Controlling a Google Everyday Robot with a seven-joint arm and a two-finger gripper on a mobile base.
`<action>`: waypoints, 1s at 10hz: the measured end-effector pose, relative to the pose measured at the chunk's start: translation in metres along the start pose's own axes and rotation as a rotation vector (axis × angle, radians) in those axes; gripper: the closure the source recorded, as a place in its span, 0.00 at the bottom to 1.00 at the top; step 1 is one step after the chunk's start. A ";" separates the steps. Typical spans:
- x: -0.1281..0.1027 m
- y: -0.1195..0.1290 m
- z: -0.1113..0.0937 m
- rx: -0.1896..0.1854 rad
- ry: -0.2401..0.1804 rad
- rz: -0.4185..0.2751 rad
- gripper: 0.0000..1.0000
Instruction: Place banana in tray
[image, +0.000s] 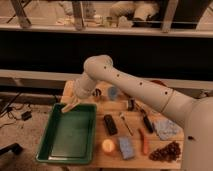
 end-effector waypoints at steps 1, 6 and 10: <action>-0.006 0.003 0.003 -0.002 -0.006 -0.002 0.97; -0.045 0.015 0.014 -0.026 -0.041 -0.043 0.97; -0.060 0.034 0.012 -0.036 -0.047 -0.043 0.97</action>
